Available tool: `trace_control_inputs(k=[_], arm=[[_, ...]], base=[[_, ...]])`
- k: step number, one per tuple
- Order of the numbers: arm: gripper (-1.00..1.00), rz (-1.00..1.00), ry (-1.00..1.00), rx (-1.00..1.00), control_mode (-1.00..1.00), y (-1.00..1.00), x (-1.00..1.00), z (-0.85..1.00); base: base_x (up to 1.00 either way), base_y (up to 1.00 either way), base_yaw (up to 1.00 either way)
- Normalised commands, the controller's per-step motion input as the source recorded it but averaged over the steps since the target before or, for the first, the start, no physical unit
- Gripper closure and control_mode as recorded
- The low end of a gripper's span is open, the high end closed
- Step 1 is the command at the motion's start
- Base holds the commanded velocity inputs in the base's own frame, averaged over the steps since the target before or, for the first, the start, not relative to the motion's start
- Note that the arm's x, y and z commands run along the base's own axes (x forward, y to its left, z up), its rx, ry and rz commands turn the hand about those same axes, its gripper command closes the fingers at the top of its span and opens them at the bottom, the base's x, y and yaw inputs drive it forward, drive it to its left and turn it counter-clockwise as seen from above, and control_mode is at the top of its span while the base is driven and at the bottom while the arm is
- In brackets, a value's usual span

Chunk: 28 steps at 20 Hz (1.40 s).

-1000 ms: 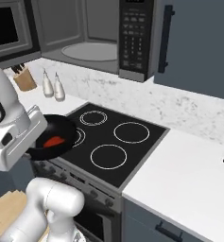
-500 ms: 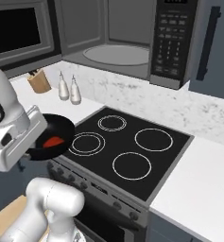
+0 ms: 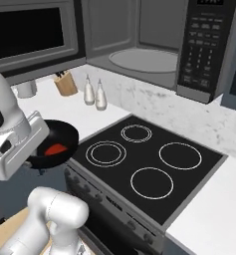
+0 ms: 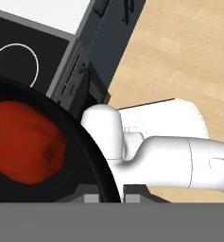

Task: Pick the bell pepper from the sink and place it in the bowl. Then pick the bowl and place it in the microwave. Then close the microwave door and press the start button.

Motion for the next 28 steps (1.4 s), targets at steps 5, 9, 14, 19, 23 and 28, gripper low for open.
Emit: trace_control_inputs(k=[5, 9, 14, 19, 23, 28], arm=[[1.00, 0.00, 0.00, 0.00, 1.00, 0.00, 0.00, 0.00], [1.00, 0.00, 0.00, 0.00, 1.00, 0.00, 0.00, 0.00], [1.00, 0.00, 0.00, 0.00, 1.00, 0.00, 0.00, 0.00], [1.00, 0.00, 0.00, 0.00, 1.00, 0.00, 0.00, 0.00], [1.00, 0.00, 0.00, 0.00, 1.00, 0.00, 0.00, 0.00], [1.00, 0.00, 0.00, 0.00, 1.00, 0.00, 0.00, 0.00]], base=[[0.23, -0.34, 0.27], [0.27, -0.58, 0.16], [0.51, -0.57, 0.16], [0.26, -0.66, 0.27], [0.09, -0.51, 0.24], [0.04, -0.18, 0.05]])
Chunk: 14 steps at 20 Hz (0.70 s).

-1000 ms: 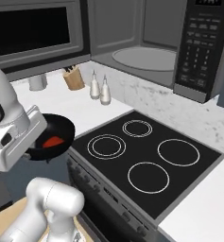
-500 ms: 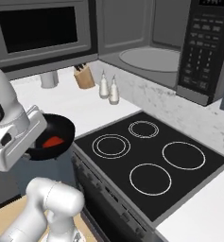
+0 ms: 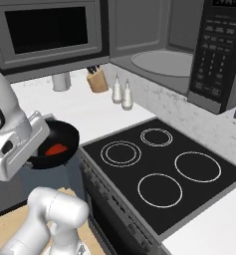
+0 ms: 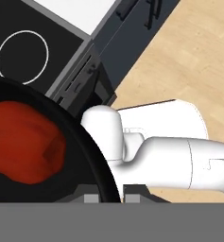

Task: Pick the bell pepper from the sink and place it in the bowl. Then pick the bowl and place it in the microwave. Then close the microwave door and press the start button.

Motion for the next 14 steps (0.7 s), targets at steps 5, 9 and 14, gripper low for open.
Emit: trace_control_inputs(k=[5, 9, 14], arm=[[1.00, 0.00, -0.07, 0.00, -1.00, -0.02, -0.10, 0.23], [1.00, -0.02, -0.13, 0.00, -1.00, -0.18, -0.13, 0.62], [1.00, -0.04, -0.14, 0.00, -1.00, -0.23, -0.15, 0.64]], base=[[-0.09, -0.04, 0.00], [0.00, 0.00, 0.00], [0.00, 0.00, 0.00]])
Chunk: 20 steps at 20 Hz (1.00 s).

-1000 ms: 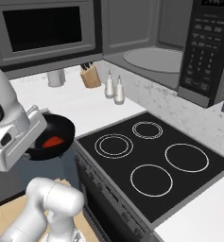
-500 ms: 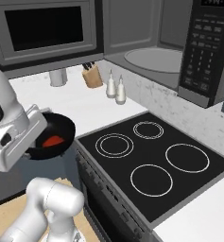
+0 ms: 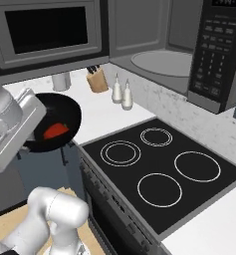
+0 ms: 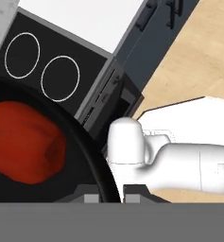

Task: Pick the bell pepper from the sink and place it in the bowl. Then pick the bowl and place it in the microwave. Then close the microwave door and press the start button.

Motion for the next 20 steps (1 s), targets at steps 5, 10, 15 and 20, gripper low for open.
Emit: trace_control_inputs(k=[5, 10, 15, 20], arm=[[1.00, -0.16, -0.07, -0.02, -1.00, -0.17, 0.04, 0.65], [1.00, -0.25, -0.13, -0.05, -1.00, -0.26, 0.13, 0.40], [1.00, -0.24, -0.05, -0.03, -1.00, -0.33, 0.19, 0.23], [1.00, -0.19, -0.12, -0.06, -1.00, -0.22, 0.27, 0.22]], base=[[0.00, 0.00, 0.00], [0.00, 0.00, 0.00], [0.00, 0.00, 0.00], [0.00, 0.00, 0.00]])
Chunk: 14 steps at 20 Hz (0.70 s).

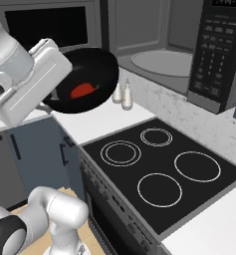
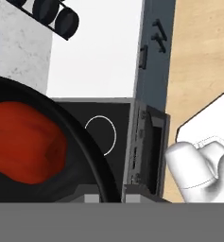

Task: Pick the bell pepper from the sink and place it in the bowl. Then pick the bowl and place it in the microwave. Then close the microwave door and press the start button.

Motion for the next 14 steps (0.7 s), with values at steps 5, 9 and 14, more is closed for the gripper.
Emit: trace_control_inputs(k=[5, 9, 14], arm=[[1.00, -0.11, -0.09, -0.03, -1.00, -0.20, 0.39, 0.17], [1.00, -0.01, 0.00, 0.00, -1.00, -0.34, 0.46, 0.02], [1.00, 0.08, -0.11, 0.00, -1.00, -0.40, 0.28, 0.00]], base=[[0.00, 0.00, 0.00], [0.00, 0.00, 0.00], [0.00, 0.00, 0.00]])
